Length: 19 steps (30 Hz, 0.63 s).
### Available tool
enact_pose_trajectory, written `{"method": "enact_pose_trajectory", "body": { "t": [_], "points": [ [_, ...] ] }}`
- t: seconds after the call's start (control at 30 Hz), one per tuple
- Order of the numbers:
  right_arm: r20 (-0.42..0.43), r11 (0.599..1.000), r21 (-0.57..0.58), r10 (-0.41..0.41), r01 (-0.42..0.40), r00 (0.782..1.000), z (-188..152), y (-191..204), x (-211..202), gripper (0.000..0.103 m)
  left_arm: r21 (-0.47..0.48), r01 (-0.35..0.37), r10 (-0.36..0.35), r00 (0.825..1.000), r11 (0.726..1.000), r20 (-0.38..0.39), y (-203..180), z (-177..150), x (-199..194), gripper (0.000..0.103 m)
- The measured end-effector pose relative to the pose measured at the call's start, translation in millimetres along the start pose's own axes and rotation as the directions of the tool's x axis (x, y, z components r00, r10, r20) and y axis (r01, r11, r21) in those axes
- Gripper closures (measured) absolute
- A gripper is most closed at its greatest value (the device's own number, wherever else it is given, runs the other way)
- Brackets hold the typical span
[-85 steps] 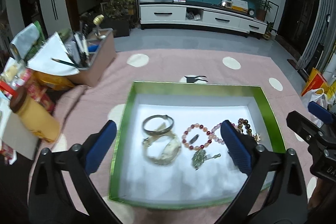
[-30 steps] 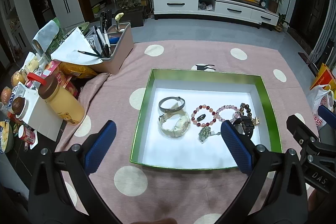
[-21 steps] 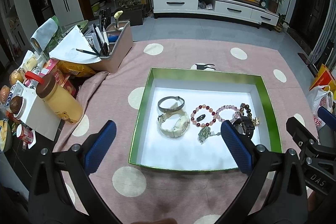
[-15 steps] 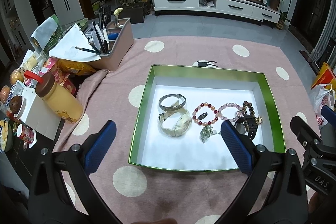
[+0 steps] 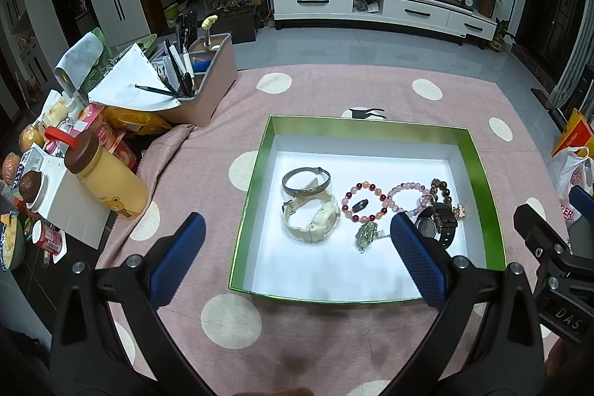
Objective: Organize jewelry
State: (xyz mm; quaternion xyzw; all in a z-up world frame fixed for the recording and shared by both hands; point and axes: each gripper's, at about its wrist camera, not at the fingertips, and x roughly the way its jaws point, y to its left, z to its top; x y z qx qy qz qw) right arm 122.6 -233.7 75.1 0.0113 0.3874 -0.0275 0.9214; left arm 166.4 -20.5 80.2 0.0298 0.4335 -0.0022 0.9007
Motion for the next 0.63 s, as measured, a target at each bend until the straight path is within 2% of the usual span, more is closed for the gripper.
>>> {"method": "enact_pose_trajectory", "body": {
  "t": [0.63],
  "points": [
    [0.0,1.0,0.0,-0.001,0.001,1.0,-0.1,0.7,-0.1,0.001,-0.005,-0.013,0.013,1.0,1.0,-0.002,1.2,1.1,-0.6,0.002]
  ]
}}
